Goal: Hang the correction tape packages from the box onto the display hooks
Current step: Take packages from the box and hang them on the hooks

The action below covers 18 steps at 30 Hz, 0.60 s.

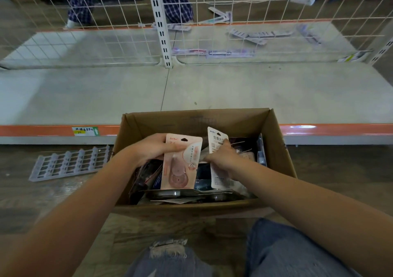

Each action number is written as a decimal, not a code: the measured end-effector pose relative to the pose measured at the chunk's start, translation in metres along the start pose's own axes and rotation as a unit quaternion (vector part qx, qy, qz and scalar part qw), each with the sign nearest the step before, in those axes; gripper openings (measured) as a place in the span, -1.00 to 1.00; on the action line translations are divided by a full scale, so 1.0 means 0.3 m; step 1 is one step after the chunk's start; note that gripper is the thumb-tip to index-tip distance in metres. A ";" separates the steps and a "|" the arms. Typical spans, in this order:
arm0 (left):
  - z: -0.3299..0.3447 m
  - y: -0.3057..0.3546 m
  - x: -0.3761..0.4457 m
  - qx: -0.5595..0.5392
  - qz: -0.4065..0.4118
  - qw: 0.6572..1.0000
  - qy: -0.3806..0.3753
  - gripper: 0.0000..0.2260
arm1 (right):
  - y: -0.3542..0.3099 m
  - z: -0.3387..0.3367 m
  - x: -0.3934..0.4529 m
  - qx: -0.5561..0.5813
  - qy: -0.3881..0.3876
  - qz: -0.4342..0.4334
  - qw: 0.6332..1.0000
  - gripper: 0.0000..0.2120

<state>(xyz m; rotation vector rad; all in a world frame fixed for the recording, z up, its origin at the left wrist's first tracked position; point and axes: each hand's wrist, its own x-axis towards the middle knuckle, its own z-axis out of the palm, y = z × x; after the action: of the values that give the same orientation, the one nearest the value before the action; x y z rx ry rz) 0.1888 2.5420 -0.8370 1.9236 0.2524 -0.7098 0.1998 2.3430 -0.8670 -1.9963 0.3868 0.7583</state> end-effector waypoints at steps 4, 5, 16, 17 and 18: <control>0.019 0.018 -0.031 0.121 0.010 0.991 -0.048 -0.77 | 0.001 -0.038 -0.017 0.088 -0.044 -0.001 0.995 -0.47; 0.020 0.023 -0.034 0.137 0.013 0.989 -0.056 -0.79 | -0.002 -0.054 -0.023 0.112 -0.043 -0.002 0.993 -0.53; -0.022 0.048 -0.041 -0.011 0.065 0.998 0.022 -0.84 | -0.004 -0.223 -0.023 0.297 -0.178 0.019 0.938 -0.78; -0.018 0.048 -0.036 -0.090 0.055 0.994 0.033 -0.83 | -0.003 -0.216 -0.021 0.293 -0.181 0.012 0.939 -0.76; -0.009 0.046 -0.029 -0.154 0.042 0.986 0.045 -0.82 | -0.001 -0.205 -0.017 0.285 -0.185 0.002 0.941 -0.74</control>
<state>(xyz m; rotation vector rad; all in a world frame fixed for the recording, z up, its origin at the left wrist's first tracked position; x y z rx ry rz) 0.1893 2.5392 -0.8206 1.6623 0.3167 -0.4961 0.2179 2.2902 -0.8404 -1.2807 0.3372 0.8853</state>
